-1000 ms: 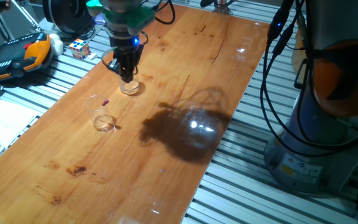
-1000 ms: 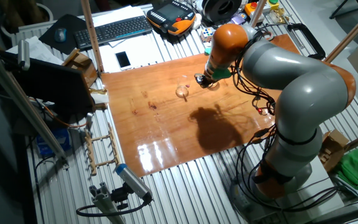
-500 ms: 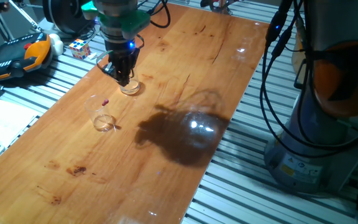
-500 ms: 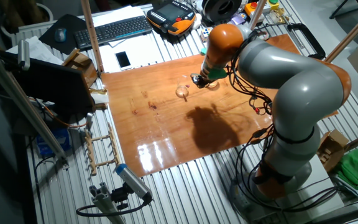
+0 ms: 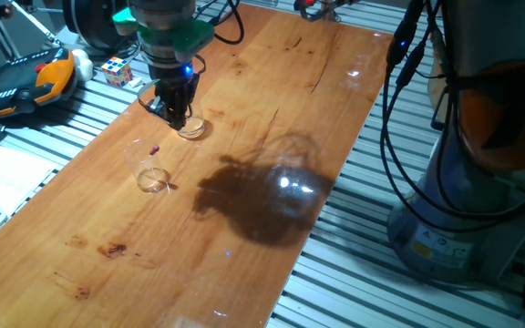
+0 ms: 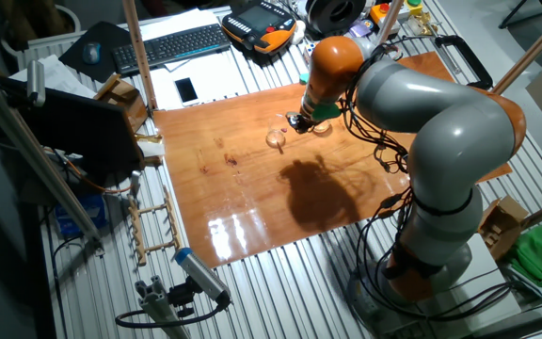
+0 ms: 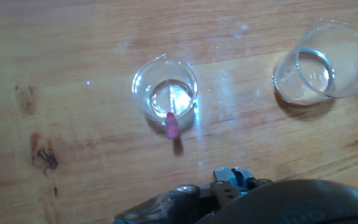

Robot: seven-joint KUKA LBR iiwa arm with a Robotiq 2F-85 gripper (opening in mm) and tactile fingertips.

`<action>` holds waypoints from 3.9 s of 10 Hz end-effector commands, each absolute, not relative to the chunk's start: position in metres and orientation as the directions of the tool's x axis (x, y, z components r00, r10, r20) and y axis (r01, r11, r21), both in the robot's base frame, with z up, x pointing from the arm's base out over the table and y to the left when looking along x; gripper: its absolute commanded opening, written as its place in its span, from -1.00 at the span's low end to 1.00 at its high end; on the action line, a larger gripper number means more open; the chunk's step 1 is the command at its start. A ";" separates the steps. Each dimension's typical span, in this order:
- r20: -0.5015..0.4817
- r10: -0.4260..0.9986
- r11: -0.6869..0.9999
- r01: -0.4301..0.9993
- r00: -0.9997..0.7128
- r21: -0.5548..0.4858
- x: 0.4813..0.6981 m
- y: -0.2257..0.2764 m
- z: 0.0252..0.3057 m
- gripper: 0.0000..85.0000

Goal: Transfer liquid using a dropper

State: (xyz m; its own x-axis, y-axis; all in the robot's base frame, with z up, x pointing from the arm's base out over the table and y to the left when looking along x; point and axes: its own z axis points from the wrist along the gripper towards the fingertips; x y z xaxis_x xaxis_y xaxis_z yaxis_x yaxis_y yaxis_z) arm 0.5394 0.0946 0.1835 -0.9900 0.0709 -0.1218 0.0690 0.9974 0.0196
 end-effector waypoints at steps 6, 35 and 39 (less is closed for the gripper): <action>-0.135 0.084 0.996 0.080 -0.987 0.036 0.546 0.102 0.174 -0.98; -0.175 0.030 0.999 0.027 -0.984 0.021 0.549 0.117 0.165 -0.01; -0.193 0.042 0.999 0.038 -0.980 0.020 0.557 0.128 0.153 -0.02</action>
